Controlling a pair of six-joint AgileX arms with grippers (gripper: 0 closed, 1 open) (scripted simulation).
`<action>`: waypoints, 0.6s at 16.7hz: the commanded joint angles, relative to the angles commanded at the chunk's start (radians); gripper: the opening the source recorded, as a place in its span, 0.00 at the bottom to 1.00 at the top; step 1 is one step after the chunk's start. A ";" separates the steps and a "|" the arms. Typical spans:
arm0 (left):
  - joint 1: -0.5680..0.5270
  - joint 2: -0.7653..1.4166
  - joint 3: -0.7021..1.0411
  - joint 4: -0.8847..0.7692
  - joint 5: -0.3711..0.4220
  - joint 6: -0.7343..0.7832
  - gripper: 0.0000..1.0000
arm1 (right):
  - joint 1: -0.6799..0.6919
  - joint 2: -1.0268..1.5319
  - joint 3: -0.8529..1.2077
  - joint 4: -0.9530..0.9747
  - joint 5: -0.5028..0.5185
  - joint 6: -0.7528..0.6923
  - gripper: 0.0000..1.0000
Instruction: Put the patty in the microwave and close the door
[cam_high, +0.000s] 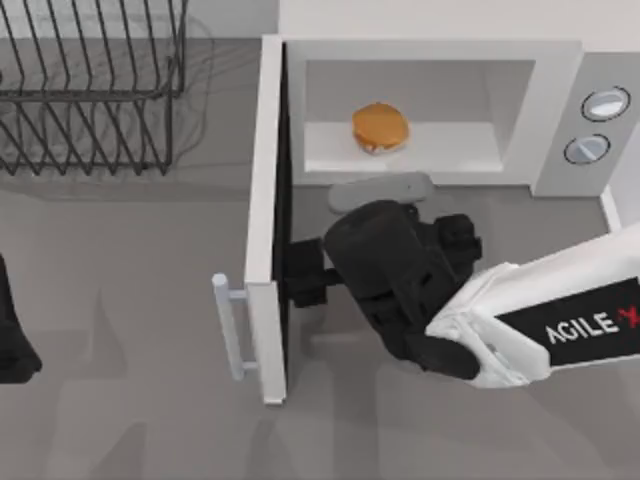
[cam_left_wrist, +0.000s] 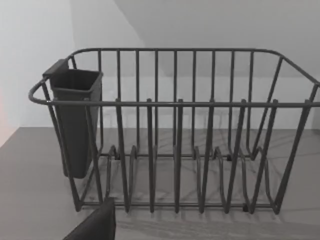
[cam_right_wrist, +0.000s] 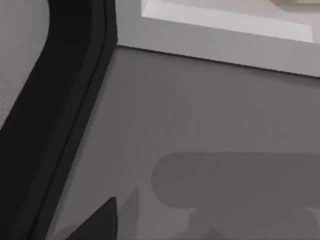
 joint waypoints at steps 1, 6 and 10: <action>0.000 0.000 0.000 0.000 0.000 0.000 1.00 | 0.005 -0.003 -0.021 0.006 0.016 -0.004 1.00; 0.000 0.000 0.000 0.000 0.000 0.000 1.00 | 0.012 0.013 -0.054 0.004 0.034 -0.011 1.00; 0.000 0.000 0.000 0.000 0.000 0.000 1.00 | 0.004 0.003 -0.045 0.012 0.035 -0.011 1.00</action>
